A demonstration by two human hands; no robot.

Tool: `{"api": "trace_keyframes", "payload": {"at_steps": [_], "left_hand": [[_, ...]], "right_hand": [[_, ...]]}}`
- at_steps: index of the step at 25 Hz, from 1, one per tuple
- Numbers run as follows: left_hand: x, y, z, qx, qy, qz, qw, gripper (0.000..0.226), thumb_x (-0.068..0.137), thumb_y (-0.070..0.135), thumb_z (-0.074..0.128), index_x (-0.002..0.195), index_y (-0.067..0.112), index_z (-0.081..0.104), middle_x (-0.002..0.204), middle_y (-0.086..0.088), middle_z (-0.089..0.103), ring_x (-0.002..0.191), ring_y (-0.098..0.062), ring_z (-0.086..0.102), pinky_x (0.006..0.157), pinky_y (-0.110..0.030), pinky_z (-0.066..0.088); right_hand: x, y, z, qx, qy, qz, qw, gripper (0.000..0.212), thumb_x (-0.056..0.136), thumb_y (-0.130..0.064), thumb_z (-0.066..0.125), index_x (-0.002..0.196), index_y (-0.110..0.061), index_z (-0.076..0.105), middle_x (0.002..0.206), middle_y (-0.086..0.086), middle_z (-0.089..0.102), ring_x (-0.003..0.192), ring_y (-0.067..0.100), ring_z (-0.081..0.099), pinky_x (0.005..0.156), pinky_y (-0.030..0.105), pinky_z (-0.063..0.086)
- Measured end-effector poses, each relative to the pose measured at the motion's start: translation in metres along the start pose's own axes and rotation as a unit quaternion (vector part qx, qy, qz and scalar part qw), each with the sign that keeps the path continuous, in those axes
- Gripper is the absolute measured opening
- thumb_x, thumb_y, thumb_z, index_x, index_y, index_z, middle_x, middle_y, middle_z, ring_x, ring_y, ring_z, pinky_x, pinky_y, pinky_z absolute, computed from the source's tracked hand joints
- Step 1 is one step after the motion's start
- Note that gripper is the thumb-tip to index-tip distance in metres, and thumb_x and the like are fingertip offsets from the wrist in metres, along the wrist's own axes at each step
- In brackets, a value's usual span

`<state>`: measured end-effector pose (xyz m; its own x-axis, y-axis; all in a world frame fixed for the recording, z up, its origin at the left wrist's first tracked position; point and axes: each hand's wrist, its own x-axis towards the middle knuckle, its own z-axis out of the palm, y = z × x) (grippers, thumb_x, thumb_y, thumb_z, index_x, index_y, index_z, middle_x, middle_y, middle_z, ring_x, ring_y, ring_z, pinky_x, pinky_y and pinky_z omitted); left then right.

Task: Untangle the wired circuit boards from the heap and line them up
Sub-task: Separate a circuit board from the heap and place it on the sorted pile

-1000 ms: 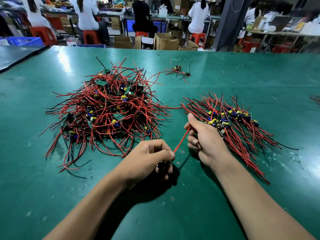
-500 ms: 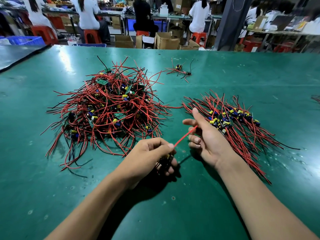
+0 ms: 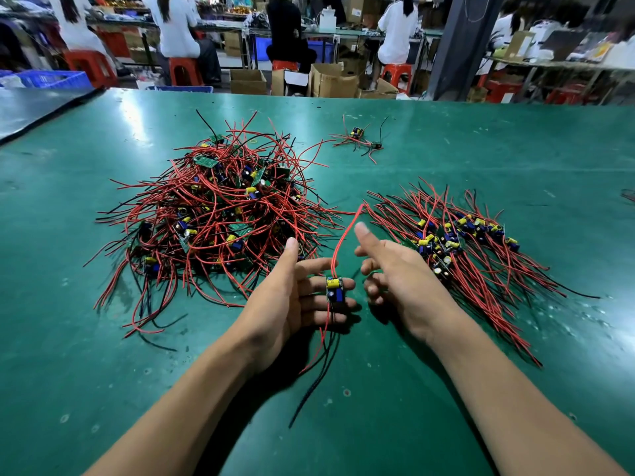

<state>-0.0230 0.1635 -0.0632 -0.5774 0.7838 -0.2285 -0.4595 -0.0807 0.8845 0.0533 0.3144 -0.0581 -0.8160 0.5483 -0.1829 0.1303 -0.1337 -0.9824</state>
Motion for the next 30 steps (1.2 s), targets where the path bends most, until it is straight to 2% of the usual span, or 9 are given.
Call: {"api": "trace_keyframes", "payload": {"at_steps": [5,10,14,17,20,23,25,28,30], "left_hand": [[0.003,-0.005,-0.004,0.032,-0.019,0.008,0.999,0.07,0.088,0.071,0.023,0.142,0.032,0.043,0.118,-0.005,0.071,0.101,-0.021,0.07,0.076,-0.031,0.057],[0.002,-0.003,-0.002,-0.006,-0.01,0.015,1.0,0.069,0.079,0.069,0.038,0.137,0.032,0.049,0.122,0.0,0.068,0.102,-0.022,0.07,0.073,-0.036,0.059],[-0.003,-0.006,0.003,0.047,0.038,0.039,0.997,0.03,0.093,0.033,0.056,0.114,0.013,0.066,0.113,-0.012,0.072,0.096,-0.031,0.071,0.084,-0.044,0.057],[-0.008,-0.009,0.005,0.167,0.086,0.109,0.976,0.012,0.094,0.011,0.061,0.102,0.011,0.071,0.094,-0.013,0.074,0.073,-0.019,0.069,0.076,-0.04,0.059],[-0.009,-0.012,0.002,0.373,0.172,0.234,0.881,0.016,0.088,0.009,0.069,0.1,0.019,0.073,0.084,0.005,0.072,0.066,-0.01,0.062,0.07,-0.026,0.054],[-0.004,-0.011,-0.005,0.446,0.23,0.289,0.815,0.025,0.083,0.008,0.072,0.106,0.019,0.072,0.099,0.008,0.062,0.07,-0.006,0.056,0.073,-0.011,0.044],[0.001,-0.01,-0.012,0.477,0.237,0.252,0.808,0.036,0.083,0.011,0.072,0.118,0.02,0.068,0.11,0.003,0.06,0.067,-0.003,0.053,0.071,-0.004,0.037],[0.005,-0.007,-0.017,0.499,0.206,0.2,0.818,0.049,0.087,0.016,0.067,0.134,0.028,0.057,0.105,0.005,0.069,0.064,0.004,0.055,0.072,-0.01,0.038],[0.004,-0.006,-0.017,0.479,0.176,0.185,0.84,0.05,0.089,0.013,0.063,0.135,0.031,0.053,0.119,0.009,0.068,0.089,0.001,0.063,0.087,-0.014,0.041]], "right_hand": [[-0.013,0.009,0.019,-0.212,0.003,-0.161,0.964,0.031,0.075,-0.03,0.087,0.091,-0.023,0.061,0.077,-0.005,0.062,0.061,0.009,0.052,0.062,0.024,0.049],[-0.009,0.009,0.017,-0.239,0.071,-0.227,0.941,0.014,0.081,-0.016,0.079,0.089,-0.02,0.068,0.082,-0.003,0.071,0.074,0.013,0.066,0.074,0.023,0.052],[0.008,0.001,-0.013,-0.266,0.232,-0.257,0.9,0.012,0.085,-0.018,0.077,0.095,-0.019,0.072,0.094,0.001,0.071,0.08,0.011,0.064,0.081,0.018,0.048],[0.012,0.001,-0.033,-0.331,0.289,-0.226,0.869,0.028,0.087,-0.021,0.076,0.113,-0.011,0.071,0.113,0.007,0.063,0.1,0.021,0.058,0.095,0.022,0.039],[0.008,0.008,-0.017,-0.369,0.246,-0.284,0.85,0.027,0.088,-0.02,0.075,0.114,-0.011,0.072,0.111,0.003,0.059,0.105,0.02,0.056,0.096,0.019,0.035],[0.004,0.016,0.005,-0.361,0.144,-0.316,0.866,0.016,0.088,-0.019,0.075,0.104,-0.015,0.075,0.101,-0.003,0.064,0.087,0.007,0.058,0.081,0.01,0.039],[0.004,0.022,0.011,-0.381,0.092,-0.299,0.87,0.017,0.087,-0.019,0.075,0.104,-0.014,0.076,0.101,0.0,0.067,0.088,0.01,0.061,0.084,0.011,0.041],[0.003,0.023,0.013,-0.396,0.071,-0.258,0.878,0.025,0.089,-0.018,0.072,0.114,-0.013,0.074,0.108,0.003,0.069,0.096,0.013,0.063,0.093,0.018,0.043],[0.002,0.02,0.014,-0.369,0.062,-0.219,0.901,0.04,0.092,-0.015,0.068,0.131,-0.017,0.064,0.113,0.0,0.069,0.09,0.008,0.062,0.09,0.011,0.04]]}}
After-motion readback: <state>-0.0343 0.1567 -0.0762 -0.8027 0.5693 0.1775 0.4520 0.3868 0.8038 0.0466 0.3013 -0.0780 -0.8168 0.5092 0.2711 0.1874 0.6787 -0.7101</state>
